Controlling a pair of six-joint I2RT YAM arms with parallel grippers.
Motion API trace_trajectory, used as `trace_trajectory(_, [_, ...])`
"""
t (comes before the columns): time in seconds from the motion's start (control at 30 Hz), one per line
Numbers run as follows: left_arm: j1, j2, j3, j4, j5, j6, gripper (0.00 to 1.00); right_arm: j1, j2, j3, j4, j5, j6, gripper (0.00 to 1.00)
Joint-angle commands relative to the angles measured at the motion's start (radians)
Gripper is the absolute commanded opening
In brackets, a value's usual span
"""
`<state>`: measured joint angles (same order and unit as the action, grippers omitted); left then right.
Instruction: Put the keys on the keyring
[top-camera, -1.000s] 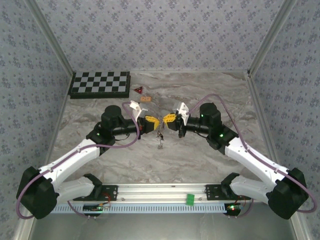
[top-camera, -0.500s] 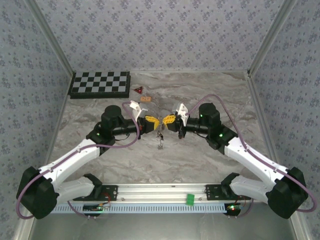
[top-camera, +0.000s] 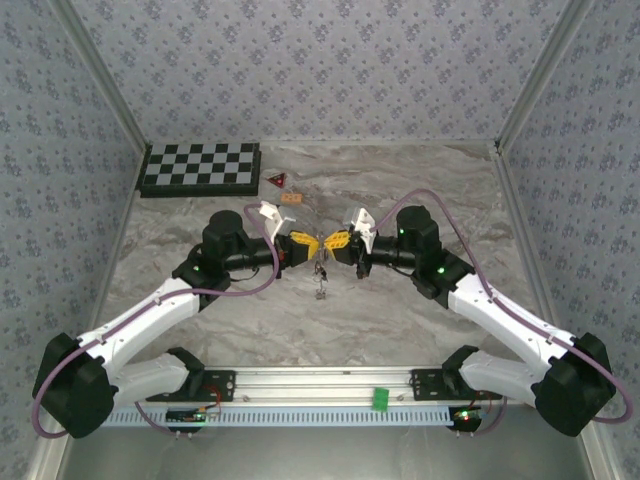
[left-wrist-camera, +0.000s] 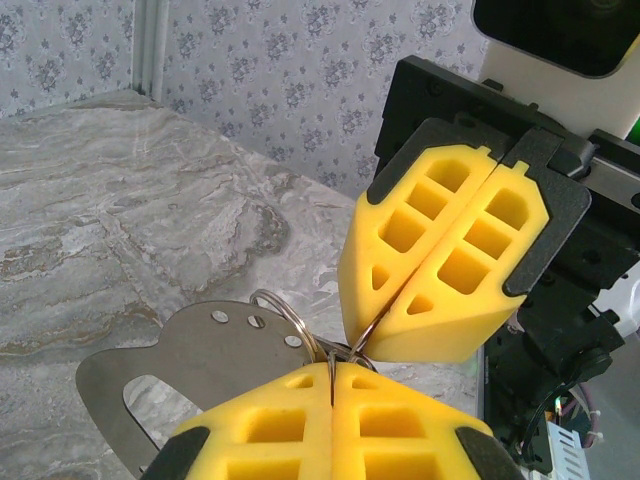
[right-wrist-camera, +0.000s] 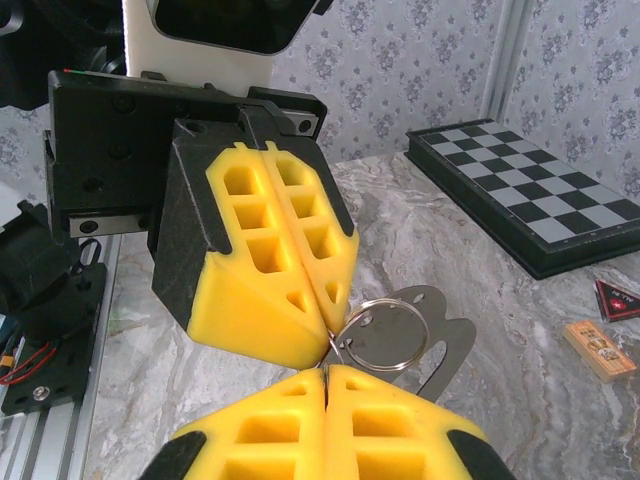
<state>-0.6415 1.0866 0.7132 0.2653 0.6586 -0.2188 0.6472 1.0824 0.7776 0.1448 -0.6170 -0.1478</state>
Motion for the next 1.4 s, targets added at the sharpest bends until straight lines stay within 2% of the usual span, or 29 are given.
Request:
trace_trajectory(0.0, [0.005, -0.008, 0.022, 0.044, 0.019, -0.002, 0.00, 0.005, -0.005, 0.011, -0.012, 0.014, -0.013, 0.00])
trace_trajectory(0.23, [0.004, -0.010, 0.020, 0.046, 0.019, -0.003, 0.00, 0.003, -0.013, 0.005, -0.006, 0.064, -0.009, 0.00])
trace_trajectory(0.7, [0.004, -0.005, 0.020, 0.046, 0.013, -0.002, 0.00, -0.005, -0.039, -0.023, 0.035, 0.078, -0.002, 0.00])
trace_trajectory(1.37, [0.004, -0.004, 0.018, 0.049, 0.019, -0.005, 0.00, 0.002, -0.003, -0.001, 0.010, 0.002, -0.004, 0.00])
